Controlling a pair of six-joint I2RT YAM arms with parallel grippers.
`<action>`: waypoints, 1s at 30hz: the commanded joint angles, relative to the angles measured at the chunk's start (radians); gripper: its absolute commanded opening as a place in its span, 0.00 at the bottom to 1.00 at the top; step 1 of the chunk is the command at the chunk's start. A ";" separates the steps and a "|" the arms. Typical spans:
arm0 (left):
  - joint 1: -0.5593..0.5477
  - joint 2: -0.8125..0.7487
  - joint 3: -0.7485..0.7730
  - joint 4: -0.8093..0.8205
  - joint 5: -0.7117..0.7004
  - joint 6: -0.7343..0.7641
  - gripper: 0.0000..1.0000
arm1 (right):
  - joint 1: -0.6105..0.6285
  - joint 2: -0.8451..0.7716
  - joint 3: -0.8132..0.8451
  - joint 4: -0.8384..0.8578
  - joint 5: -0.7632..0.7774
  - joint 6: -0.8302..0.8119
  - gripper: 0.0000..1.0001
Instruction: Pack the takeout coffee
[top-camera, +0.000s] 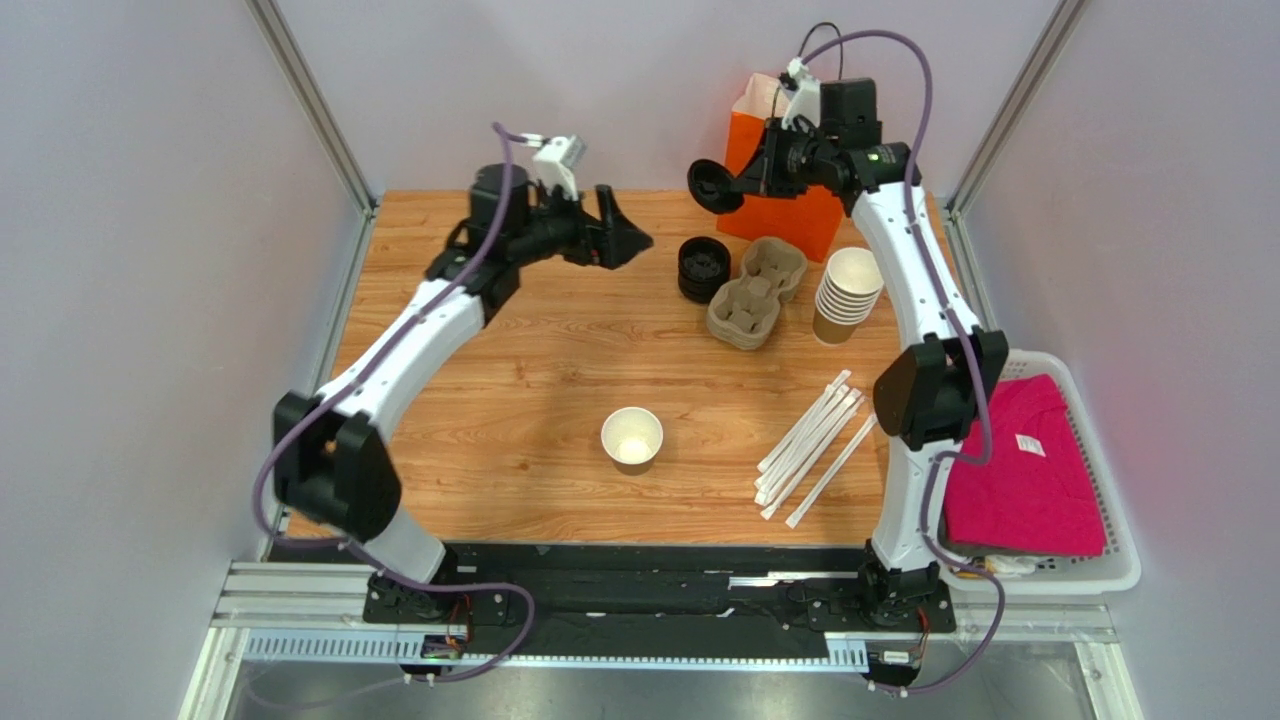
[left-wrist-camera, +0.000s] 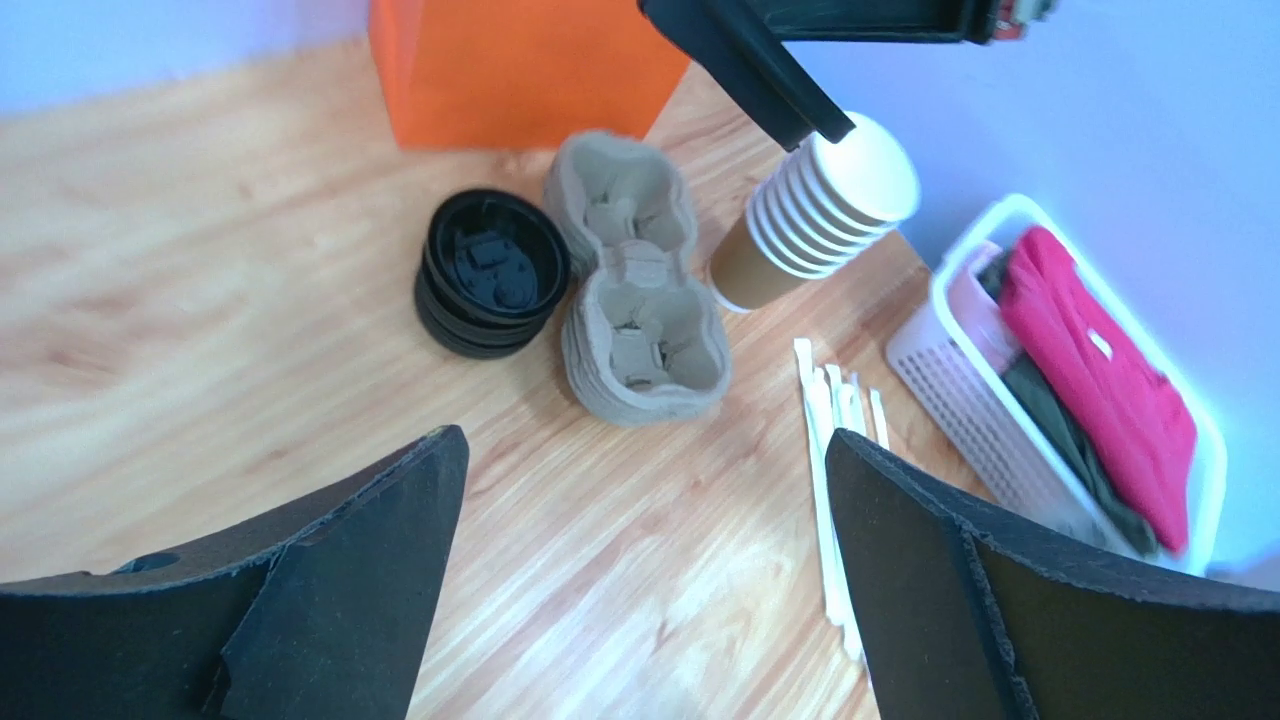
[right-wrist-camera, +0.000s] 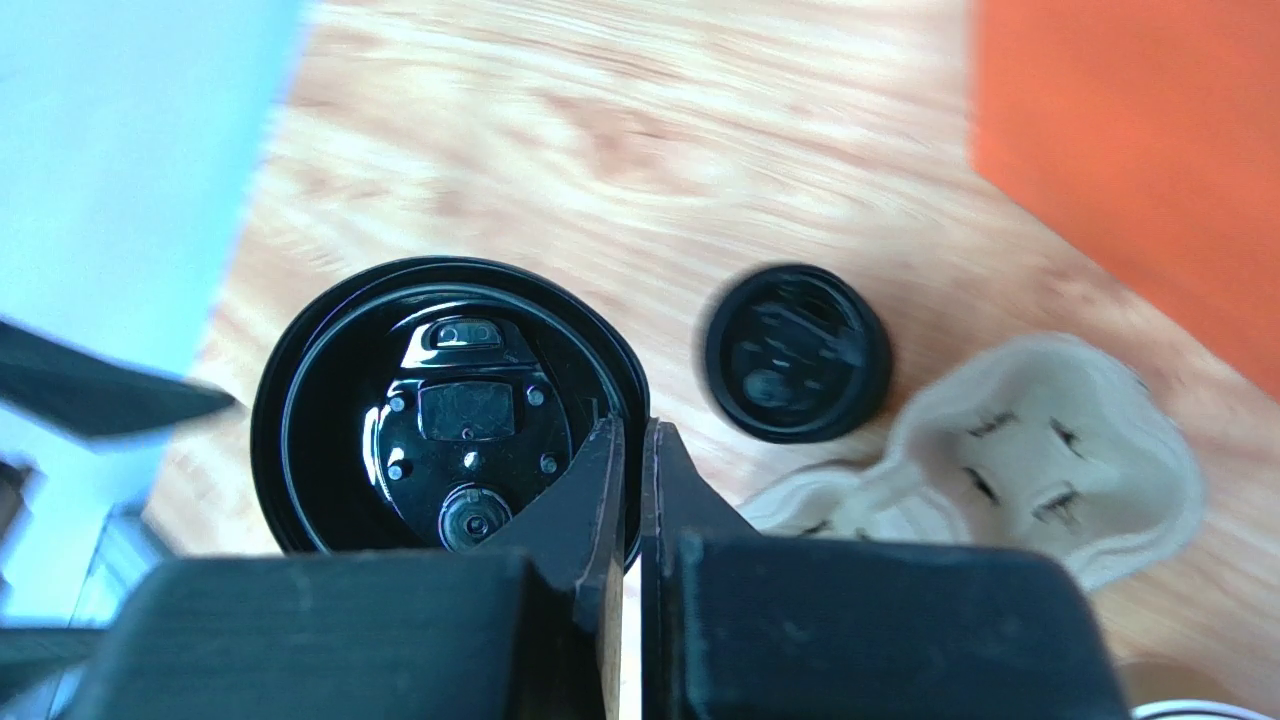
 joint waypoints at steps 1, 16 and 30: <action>0.055 -0.219 -0.094 -0.160 0.242 0.377 0.98 | 0.005 -0.167 -0.102 -0.046 -0.236 -0.089 0.00; -0.285 -0.758 -0.219 -0.668 0.023 1.336 0.97 | 0.335 -0.440 -0.572 -0.193 -0.417 -0.271 0.00; -0.608 -0.631 -0.199 -0.751 -0.183 1.425 0.66 | 0.464 -0.411 -0.612 -0.280 -0.420 -0.285 0.00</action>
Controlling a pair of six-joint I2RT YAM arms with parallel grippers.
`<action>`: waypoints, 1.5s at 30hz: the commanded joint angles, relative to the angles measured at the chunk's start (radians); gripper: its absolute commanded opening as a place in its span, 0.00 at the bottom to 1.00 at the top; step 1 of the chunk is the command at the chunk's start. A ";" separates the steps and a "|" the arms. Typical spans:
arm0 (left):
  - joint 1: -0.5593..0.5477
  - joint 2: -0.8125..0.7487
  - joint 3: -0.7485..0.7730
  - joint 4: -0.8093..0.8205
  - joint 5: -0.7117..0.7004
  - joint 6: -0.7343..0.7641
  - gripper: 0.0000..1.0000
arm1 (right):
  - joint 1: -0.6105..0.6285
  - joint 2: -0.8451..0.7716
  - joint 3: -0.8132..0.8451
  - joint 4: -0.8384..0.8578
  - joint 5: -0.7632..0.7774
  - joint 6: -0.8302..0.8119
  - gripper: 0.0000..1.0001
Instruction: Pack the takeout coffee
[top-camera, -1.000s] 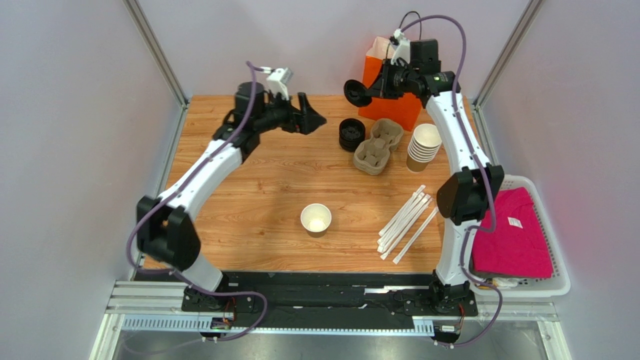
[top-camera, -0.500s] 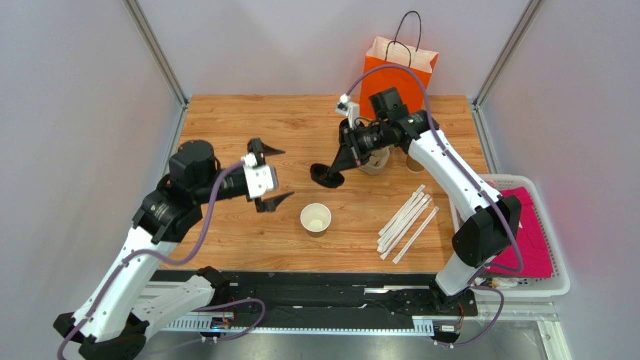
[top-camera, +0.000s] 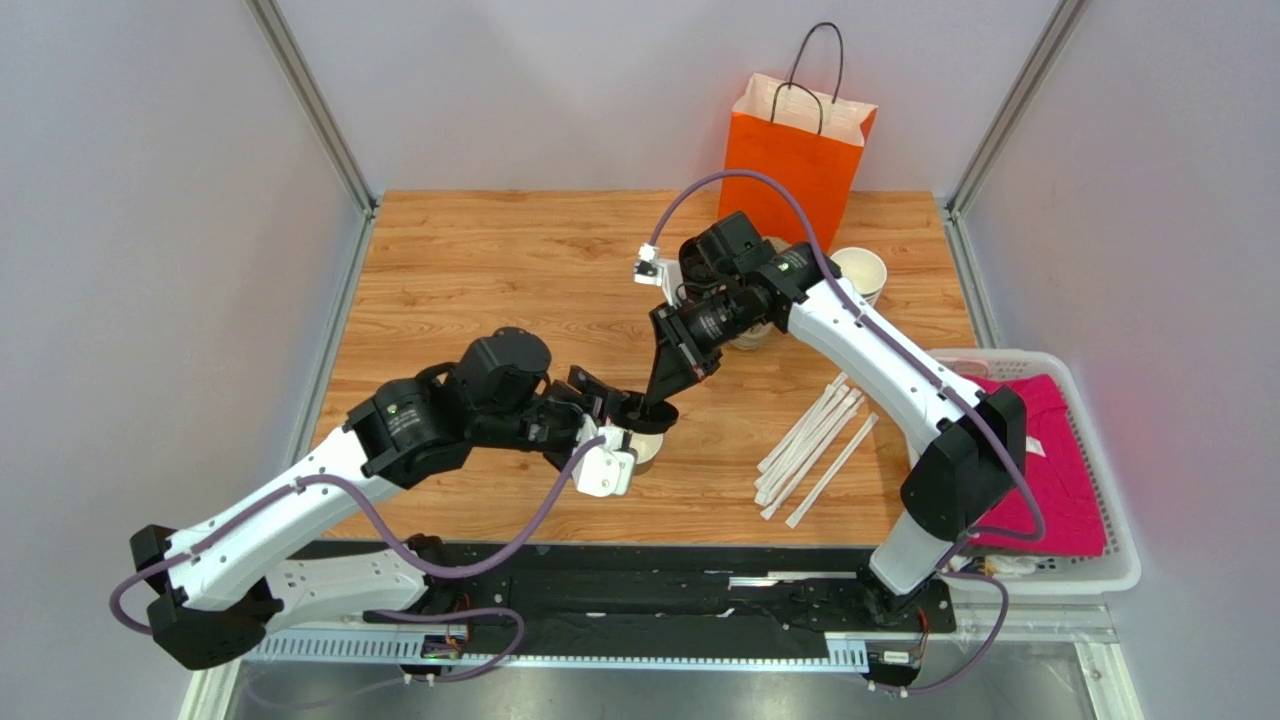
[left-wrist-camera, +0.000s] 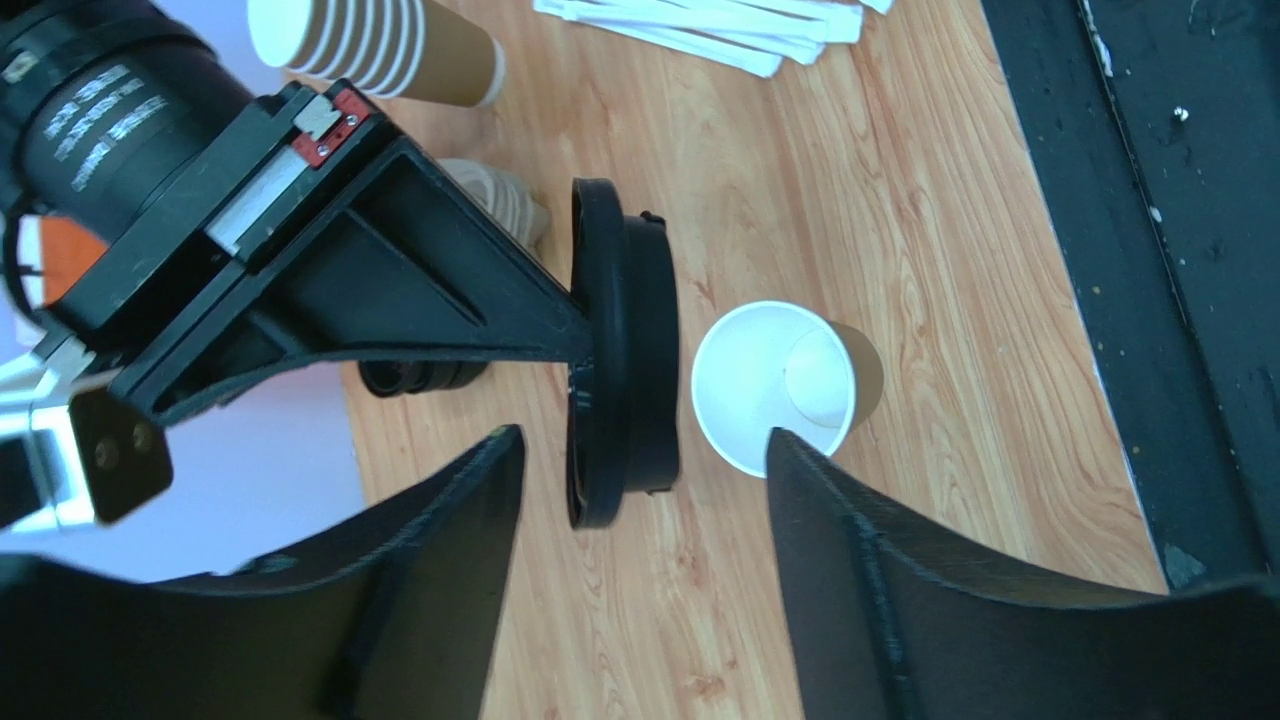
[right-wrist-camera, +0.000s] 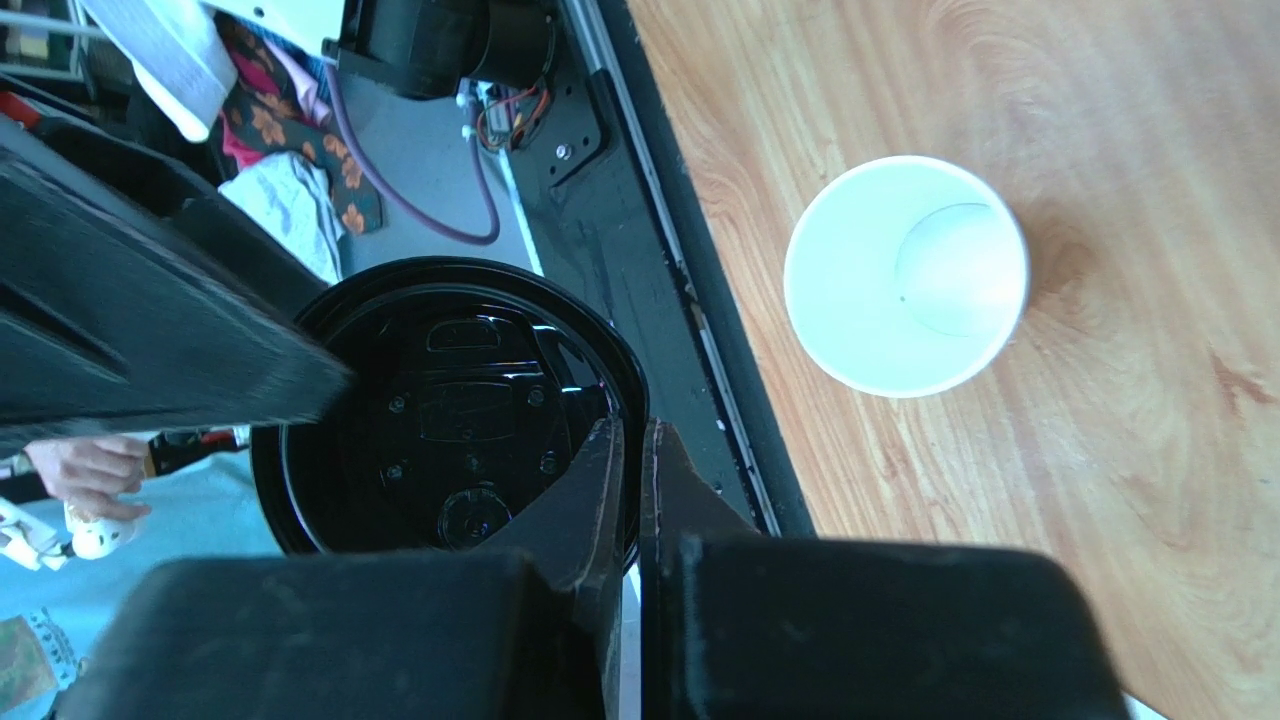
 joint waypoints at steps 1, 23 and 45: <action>-0.029 0.032 0.037 -0.016 -0.031 0.018 0.65 | 0.046 -0.016 -0.005 -0.018 -0.011 -0.027 0.00; -0.167 0.224 0.140 0.013 -0.289 -0.129 0.60 | 0.051 0.050 0.016 -0.002 0.082 0.070 0.00; 0.127 0.279 0.338 0.031 -0.075 -0.681 0.00 | -0.223 0.060 0.217 -0.066 0.017 0.047 0.52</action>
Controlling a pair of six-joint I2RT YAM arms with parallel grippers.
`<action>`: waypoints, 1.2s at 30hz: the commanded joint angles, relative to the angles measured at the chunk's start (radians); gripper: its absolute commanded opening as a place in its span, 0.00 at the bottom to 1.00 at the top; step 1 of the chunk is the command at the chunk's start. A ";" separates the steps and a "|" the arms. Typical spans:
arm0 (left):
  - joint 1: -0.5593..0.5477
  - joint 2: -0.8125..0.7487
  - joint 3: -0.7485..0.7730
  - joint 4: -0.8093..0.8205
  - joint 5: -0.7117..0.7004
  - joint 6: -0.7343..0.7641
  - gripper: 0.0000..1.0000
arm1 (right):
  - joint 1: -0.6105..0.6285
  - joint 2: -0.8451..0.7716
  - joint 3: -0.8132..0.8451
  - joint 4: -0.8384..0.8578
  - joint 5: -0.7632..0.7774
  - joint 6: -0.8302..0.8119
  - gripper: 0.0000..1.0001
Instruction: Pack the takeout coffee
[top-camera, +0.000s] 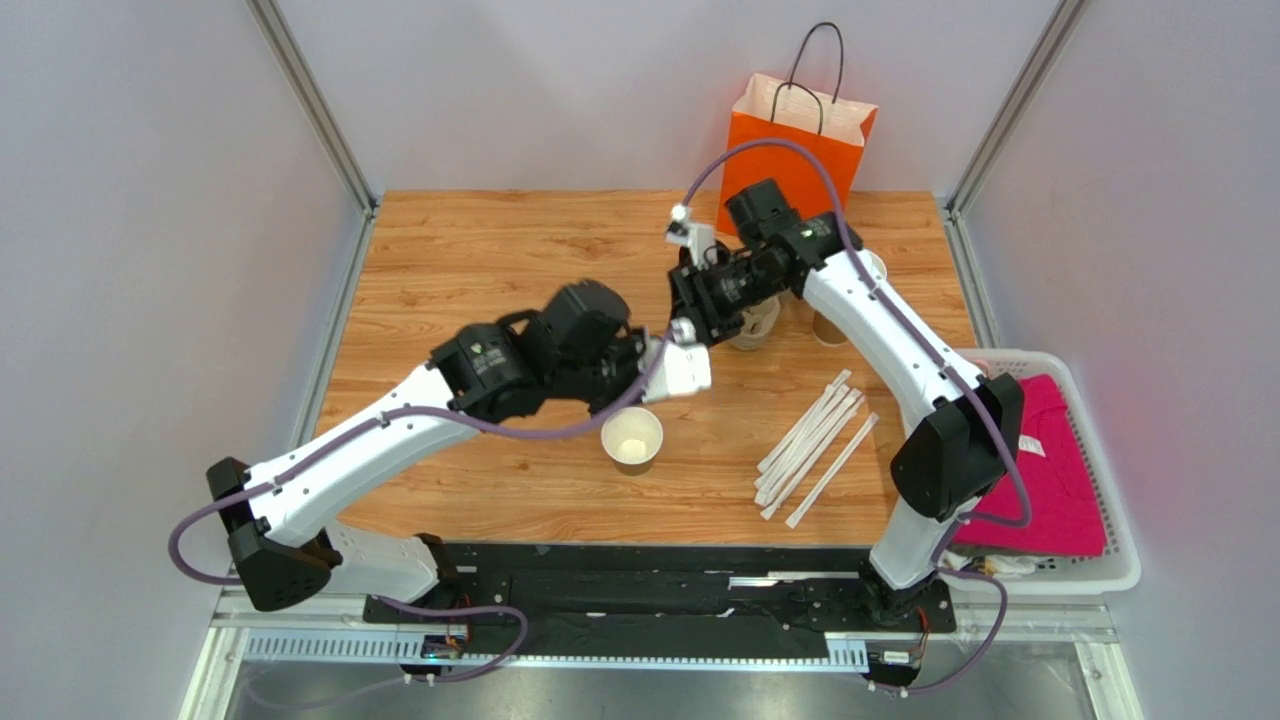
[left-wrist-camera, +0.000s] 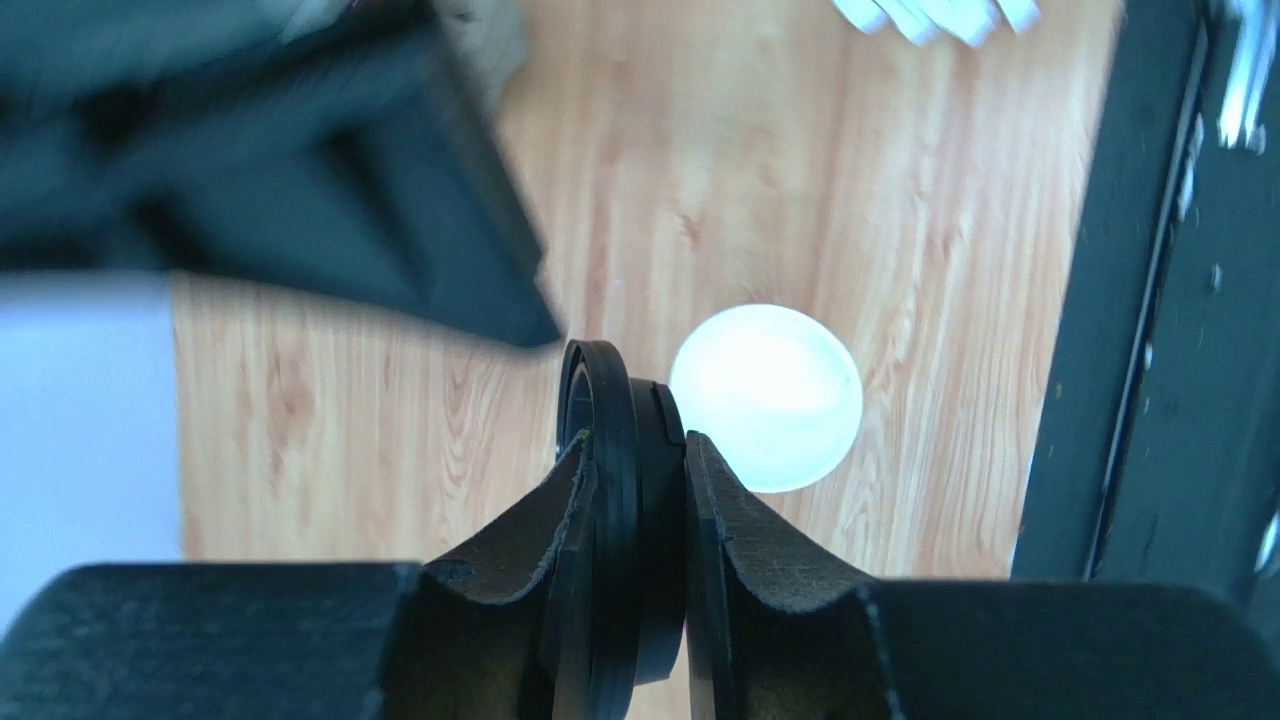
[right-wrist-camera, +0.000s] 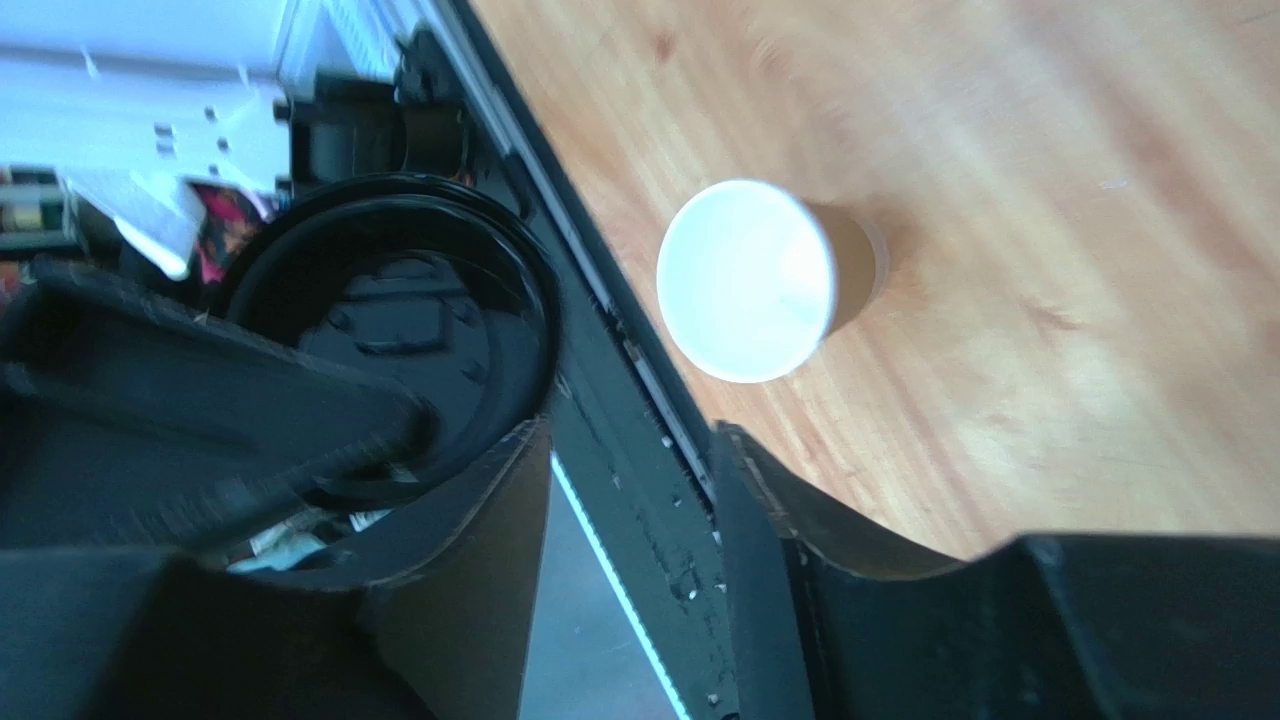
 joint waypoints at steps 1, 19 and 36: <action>0.206 -0.065 0.092 0.131 0.267 -0.404 0.00 | -0.149 -0.006 0.125 0.002 -0.079 -0.003 0.54; 0.452 -0.042 0.069 0.859 -0.155 -0.856 0.00 | -0.252 -0.034 -0.136 1.246 -0.014 1.270 0.50; 0.445 0.050 0.058 0.913 -0.152 -0.869 0.00 | -0.083 0.097 -0.156 1.570 0.008 1.602 0.38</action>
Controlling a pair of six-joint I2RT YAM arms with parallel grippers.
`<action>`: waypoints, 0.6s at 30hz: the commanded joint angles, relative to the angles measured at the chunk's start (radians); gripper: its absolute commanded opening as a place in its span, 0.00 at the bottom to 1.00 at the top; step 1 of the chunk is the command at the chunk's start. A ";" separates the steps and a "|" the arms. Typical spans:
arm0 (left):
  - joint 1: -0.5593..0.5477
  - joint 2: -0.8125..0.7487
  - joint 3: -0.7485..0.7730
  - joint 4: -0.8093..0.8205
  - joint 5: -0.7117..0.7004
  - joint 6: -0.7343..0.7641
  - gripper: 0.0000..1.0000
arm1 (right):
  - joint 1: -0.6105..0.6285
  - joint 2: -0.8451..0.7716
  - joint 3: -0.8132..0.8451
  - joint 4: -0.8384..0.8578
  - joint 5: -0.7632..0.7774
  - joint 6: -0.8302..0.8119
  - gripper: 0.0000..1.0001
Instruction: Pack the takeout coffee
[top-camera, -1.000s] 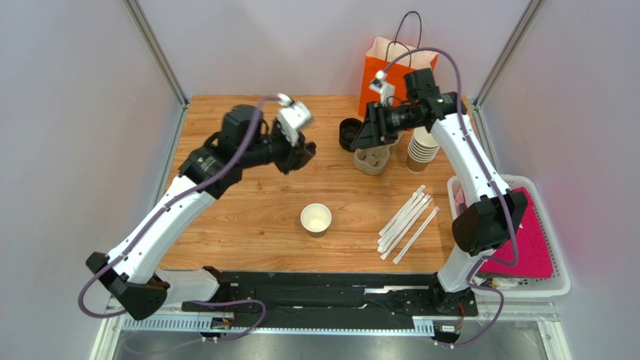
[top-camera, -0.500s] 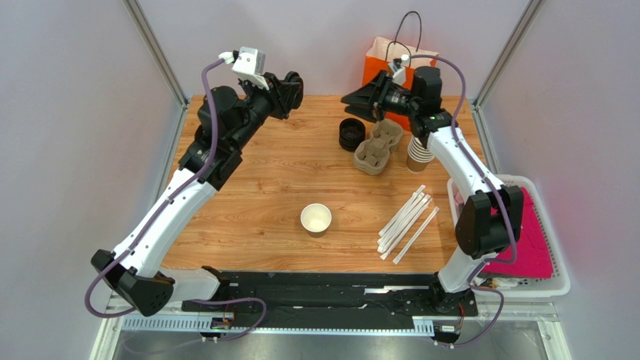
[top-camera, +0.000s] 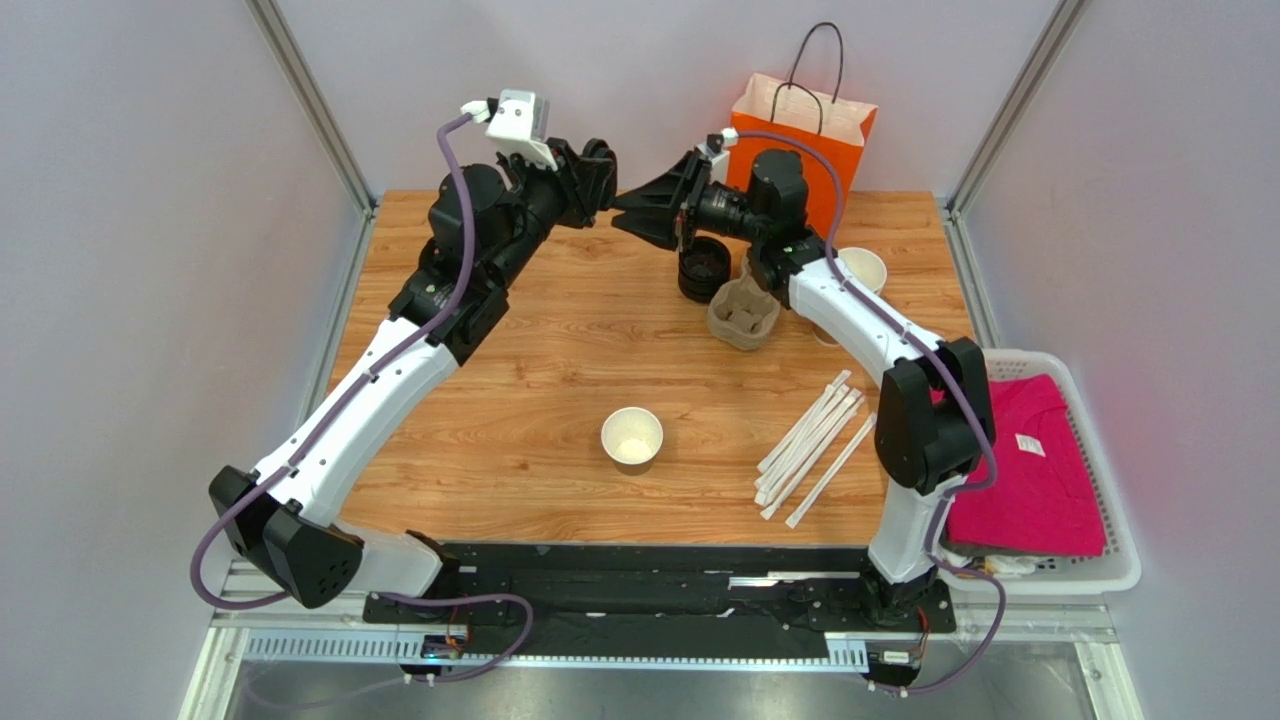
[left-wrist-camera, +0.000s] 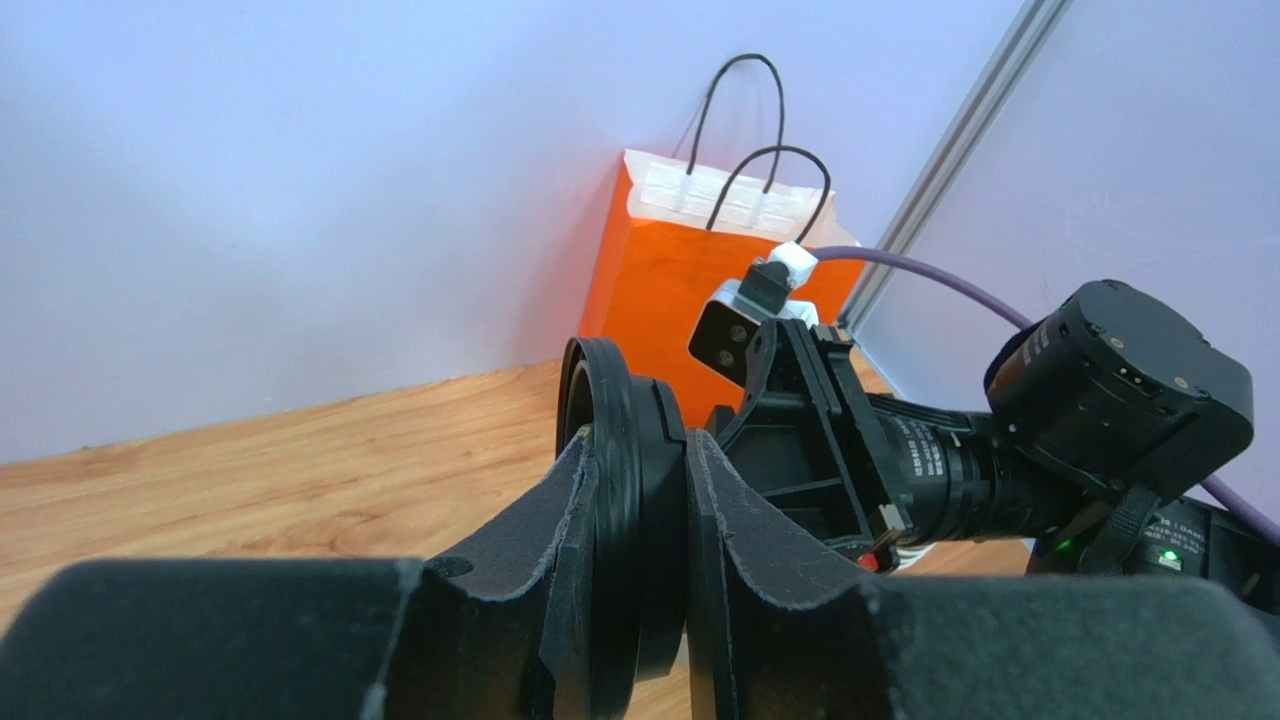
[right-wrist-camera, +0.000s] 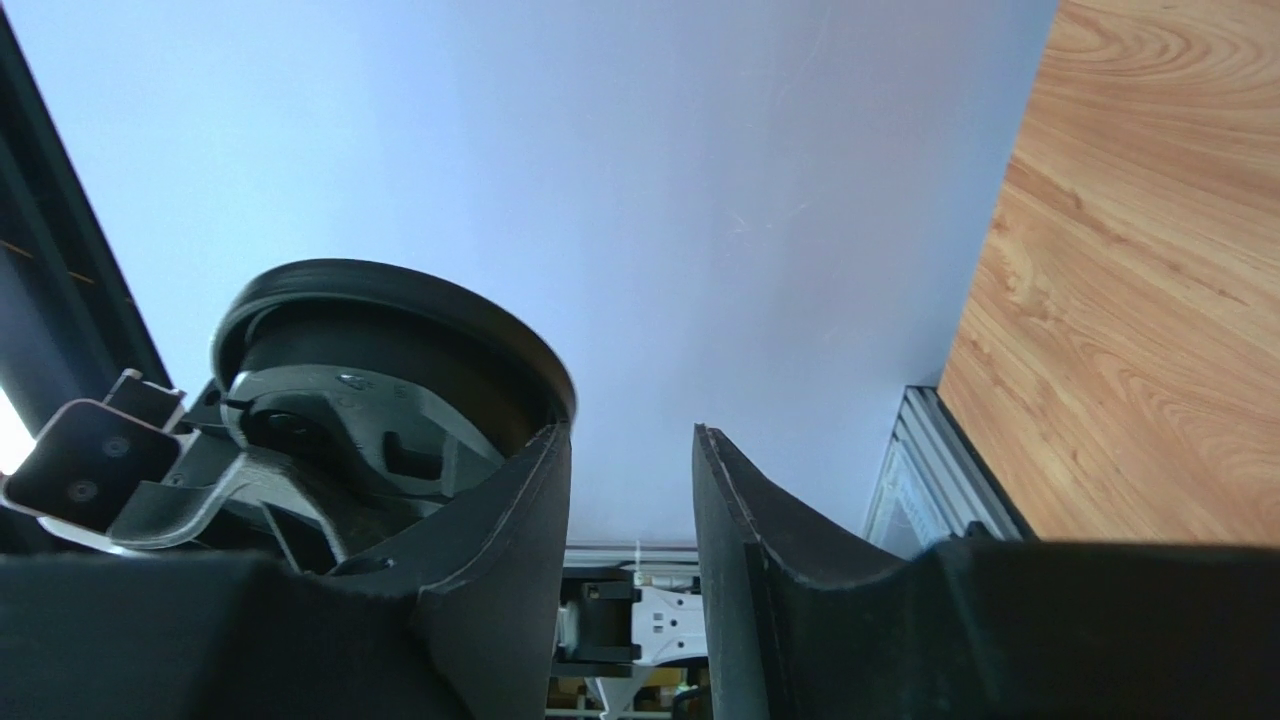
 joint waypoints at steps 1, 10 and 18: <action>-0.003 0.003 0.016 0.054 -0.016 -0.005 0.00 | 0.007 -0.019 -0.006 0.171 0.023 0.099 0.38; -0.003 -0.001 -0.009 0.042 -0.058 0.025 0.00 | 0.026 -0.033 -0.048 0.182 0.051 0.113 0.34; -0.003 0.008 -0.044 0.048 -0.050 0.007 0.00 | 0.029 -0.028 -0.063 0.185 0.056 0.106 0.32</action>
